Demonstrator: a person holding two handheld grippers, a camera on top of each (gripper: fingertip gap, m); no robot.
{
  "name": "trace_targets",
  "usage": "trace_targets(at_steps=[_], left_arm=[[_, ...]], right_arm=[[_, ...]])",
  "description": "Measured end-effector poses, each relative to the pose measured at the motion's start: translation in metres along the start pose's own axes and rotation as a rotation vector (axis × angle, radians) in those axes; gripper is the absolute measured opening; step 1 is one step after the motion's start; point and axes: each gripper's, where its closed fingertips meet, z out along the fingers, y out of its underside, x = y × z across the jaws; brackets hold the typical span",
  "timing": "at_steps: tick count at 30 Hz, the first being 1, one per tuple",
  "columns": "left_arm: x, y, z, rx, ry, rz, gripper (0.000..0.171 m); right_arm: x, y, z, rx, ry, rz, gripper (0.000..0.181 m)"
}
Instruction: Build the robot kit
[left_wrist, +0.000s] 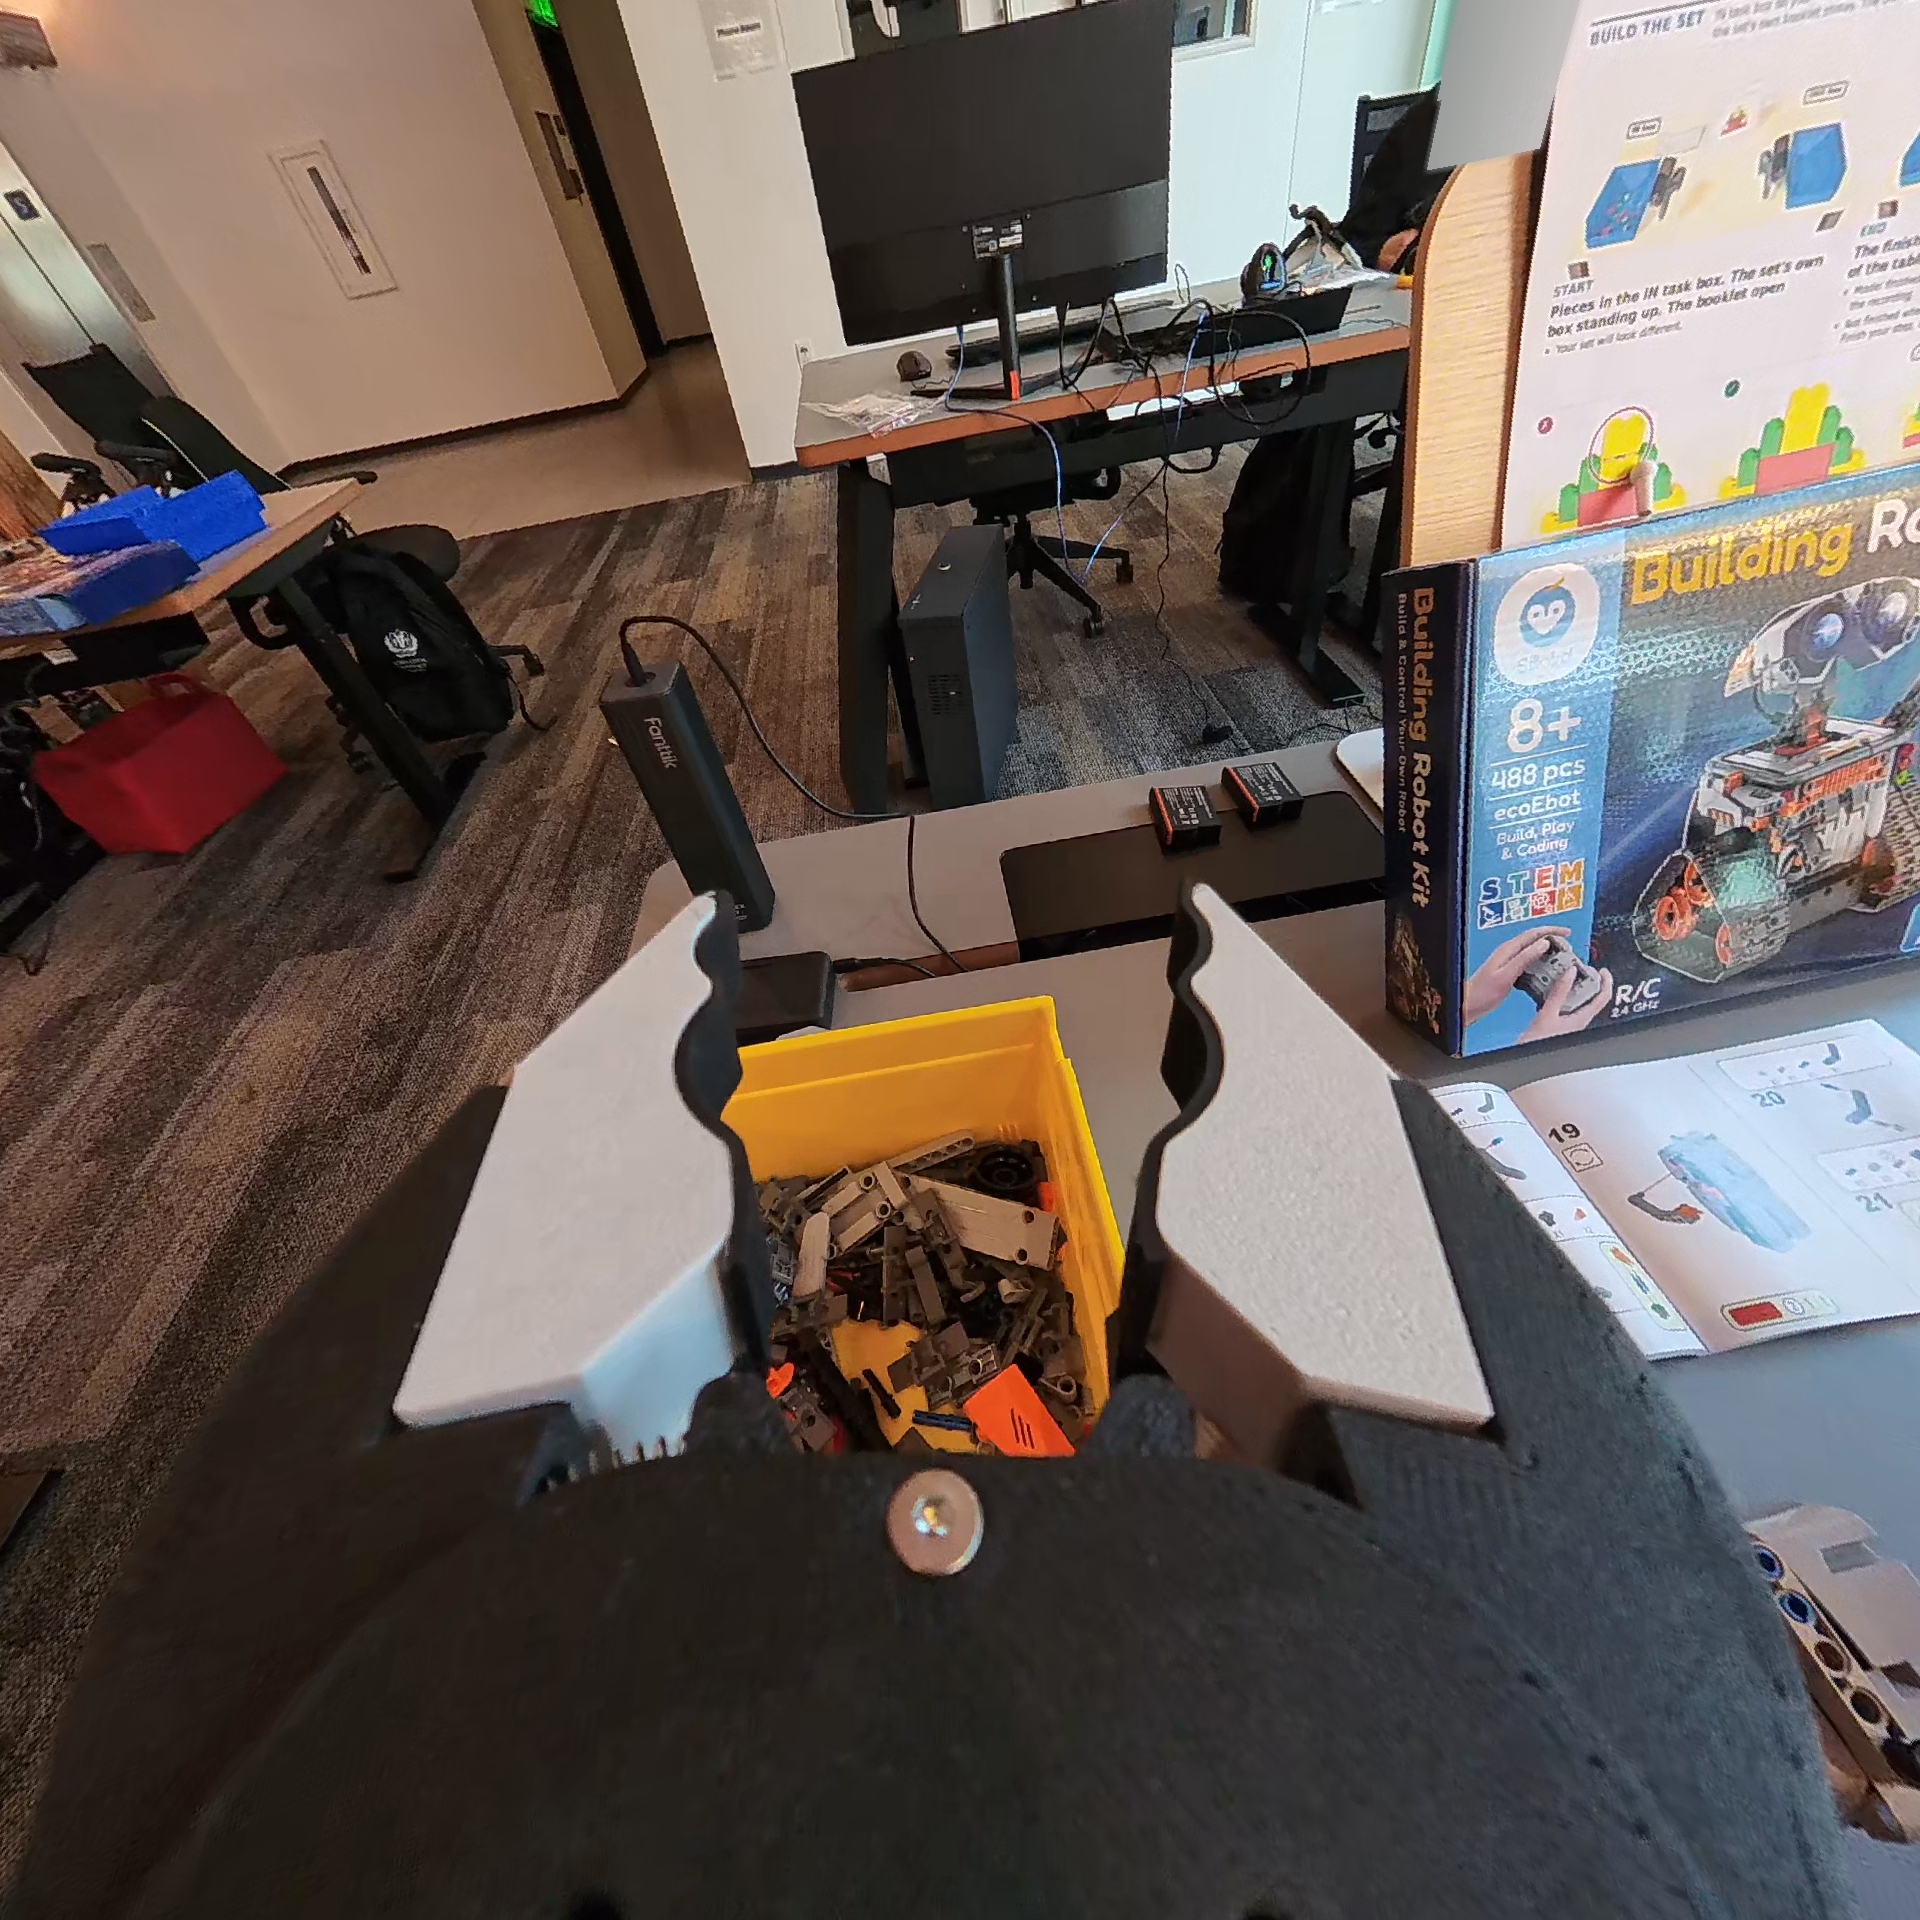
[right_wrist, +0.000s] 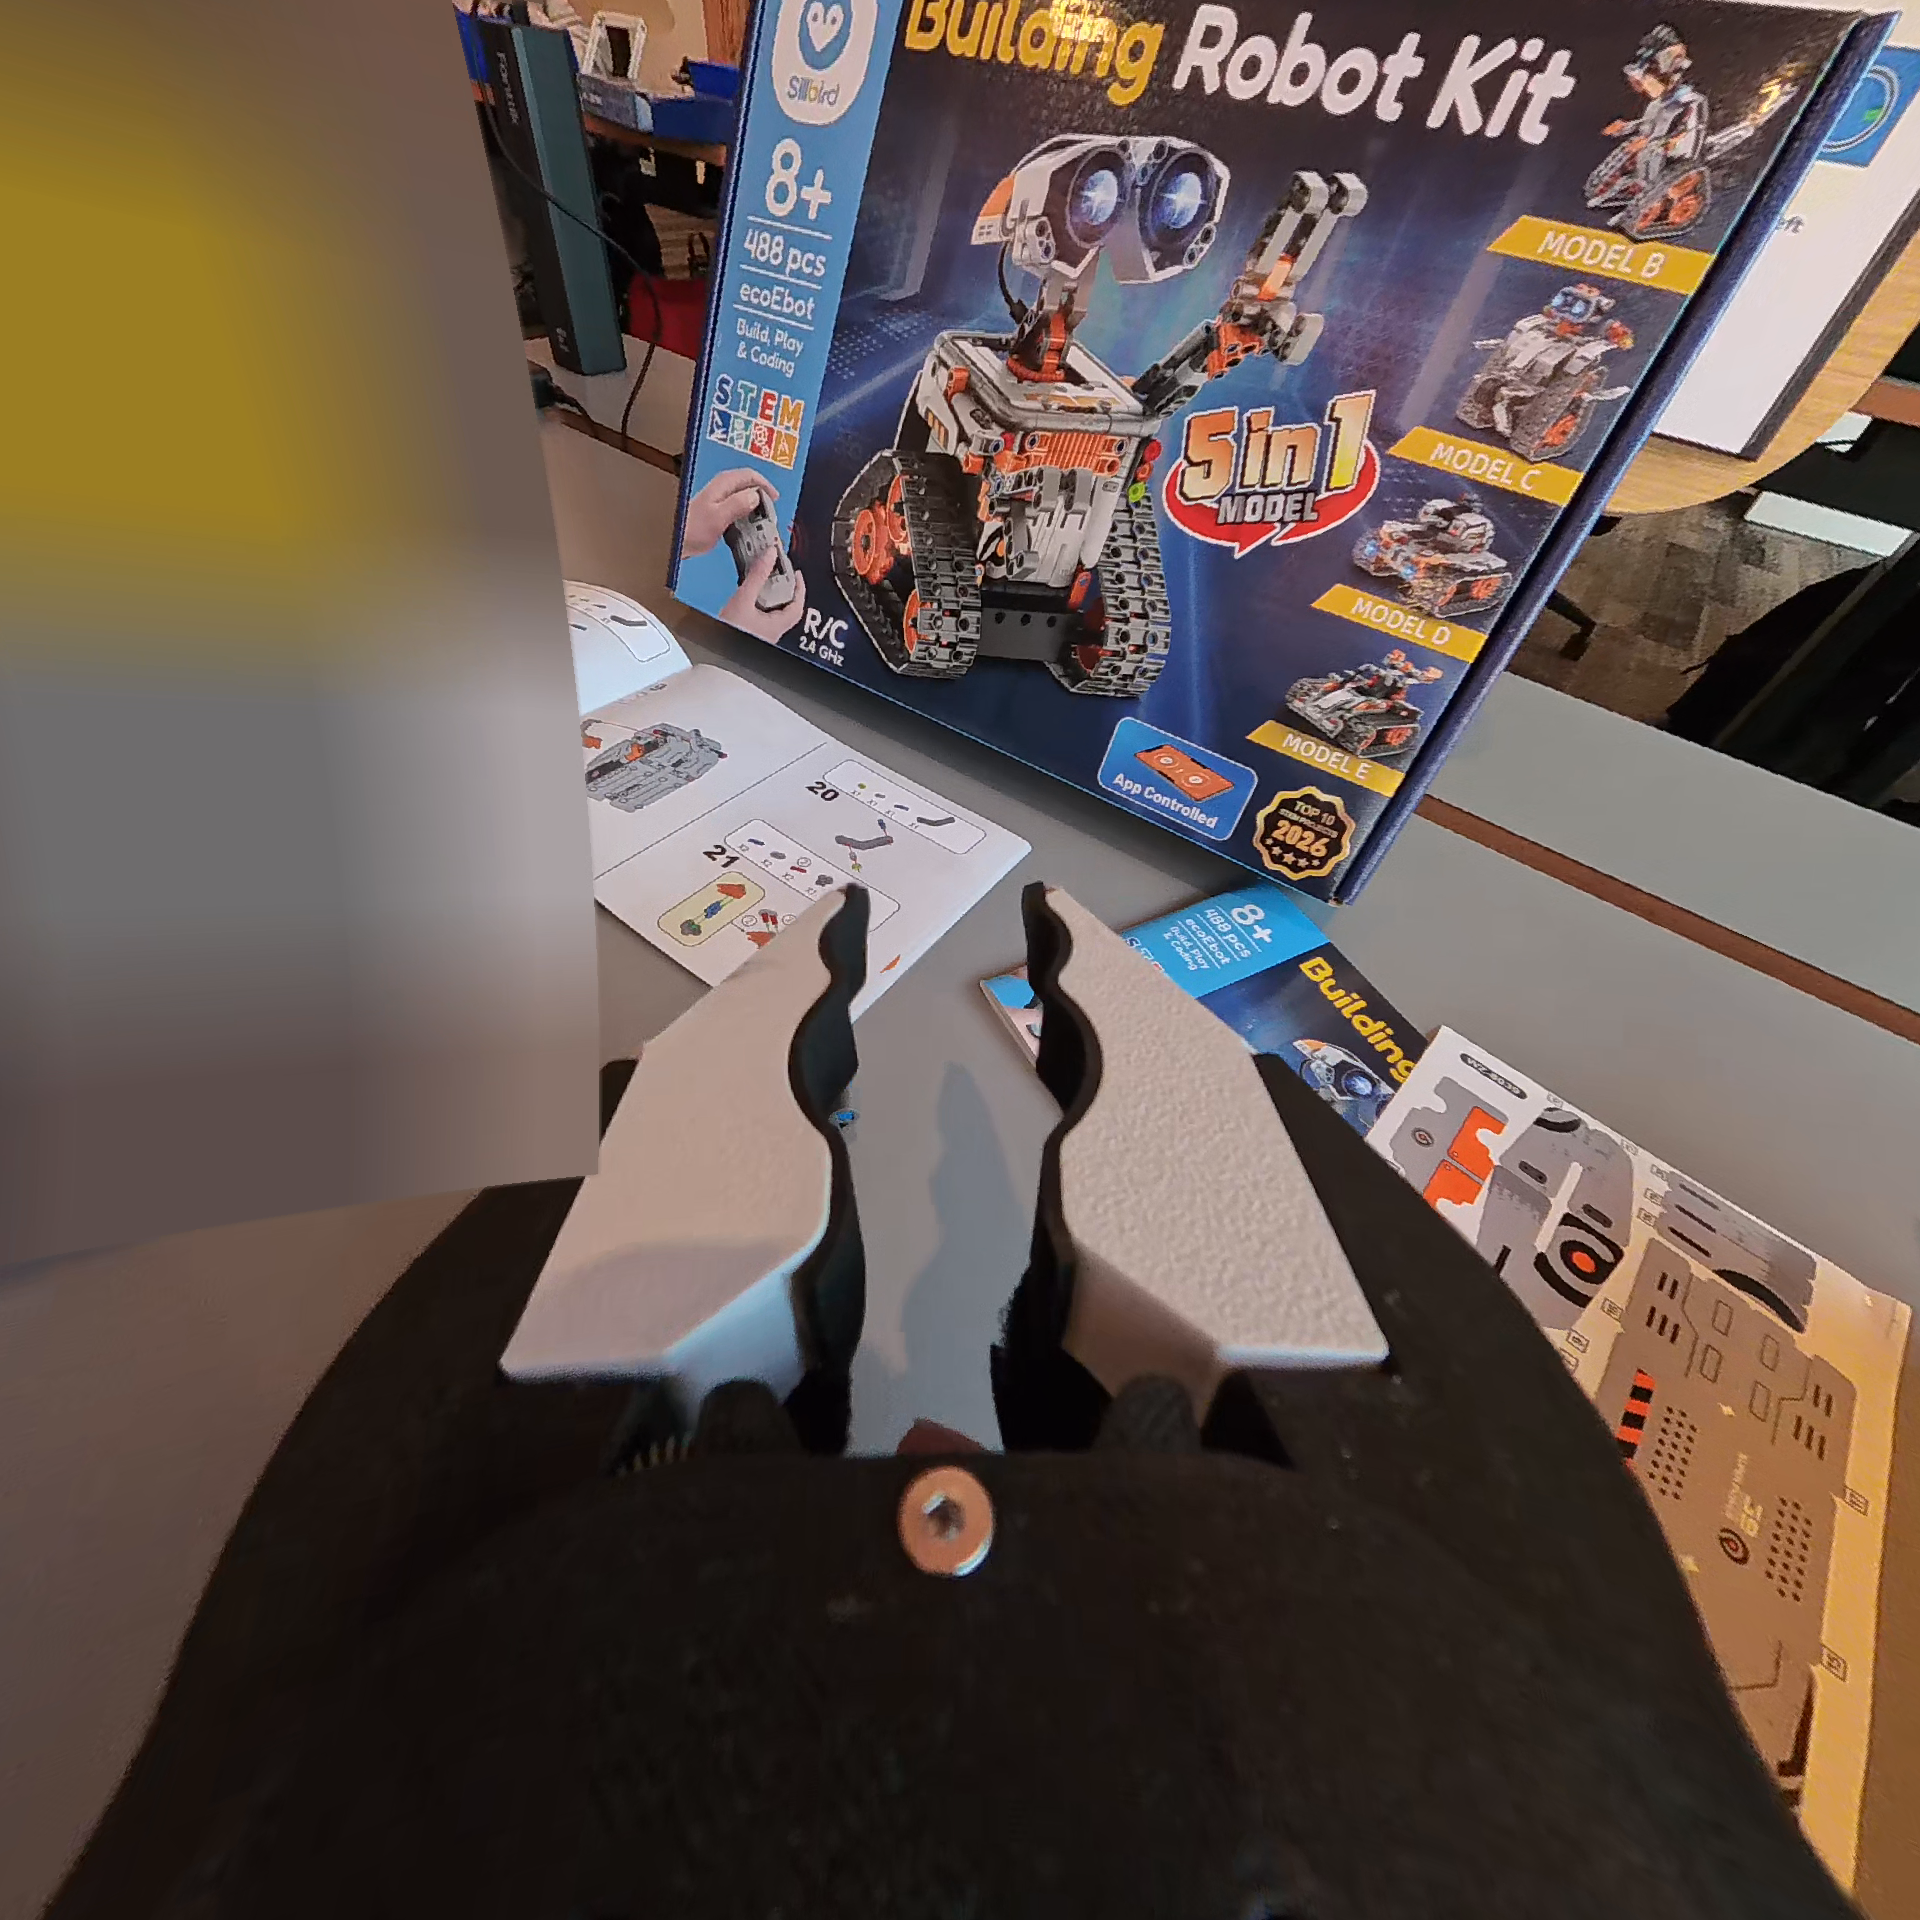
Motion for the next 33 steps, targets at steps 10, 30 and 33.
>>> trace_targets(at_steps=[10,30,33], left_arm=[[0.003,0.005,0.004,-0.024,0.004,0.013,0.082],[0.01,0.008,-0.007,-0.076,0.056,0.029,0.083],[0.01,0.006,-0.014,-0.076,0.074,0.028,0.083]], right_arm=[[0.0,0.0,0.0,0.001,-0.01,0.016,0.03],[-0.003,-0.008,-0.004,0.025,0.003,-0.04,0.03],[-0.003,-0.01,-0.004,0.029,0.008,-0.062,0.029]])
